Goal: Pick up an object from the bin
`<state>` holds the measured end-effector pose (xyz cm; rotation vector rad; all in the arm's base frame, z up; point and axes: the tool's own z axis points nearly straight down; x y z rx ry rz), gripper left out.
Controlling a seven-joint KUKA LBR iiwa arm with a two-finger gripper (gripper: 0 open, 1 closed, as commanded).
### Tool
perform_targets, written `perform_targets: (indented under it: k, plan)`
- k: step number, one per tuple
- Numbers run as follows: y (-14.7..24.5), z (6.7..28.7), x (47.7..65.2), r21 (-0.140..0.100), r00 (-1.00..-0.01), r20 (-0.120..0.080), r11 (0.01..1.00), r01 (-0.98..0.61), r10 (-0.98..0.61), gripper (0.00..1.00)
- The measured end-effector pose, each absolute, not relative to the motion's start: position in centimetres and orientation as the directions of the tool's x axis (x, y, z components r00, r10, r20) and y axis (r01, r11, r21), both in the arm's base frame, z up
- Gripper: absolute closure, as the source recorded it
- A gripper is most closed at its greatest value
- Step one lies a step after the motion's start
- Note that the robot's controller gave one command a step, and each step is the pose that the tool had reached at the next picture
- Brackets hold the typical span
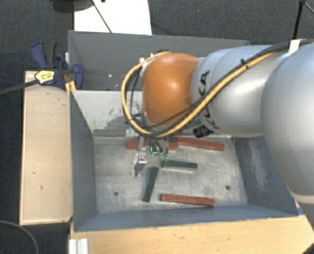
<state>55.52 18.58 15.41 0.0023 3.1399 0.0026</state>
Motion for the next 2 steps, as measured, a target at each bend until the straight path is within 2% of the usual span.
perform_targets:
  k: [1,2]
  plan:
    - [17.2,13.2,54.7,0.004,-0.997,-0.010,0.997,-0.080,-0.080,0.00]
    - [16.1,9.1,56.2,0.000,-0.926,-0.002,0.926,-0.378,-0.378,0.00]
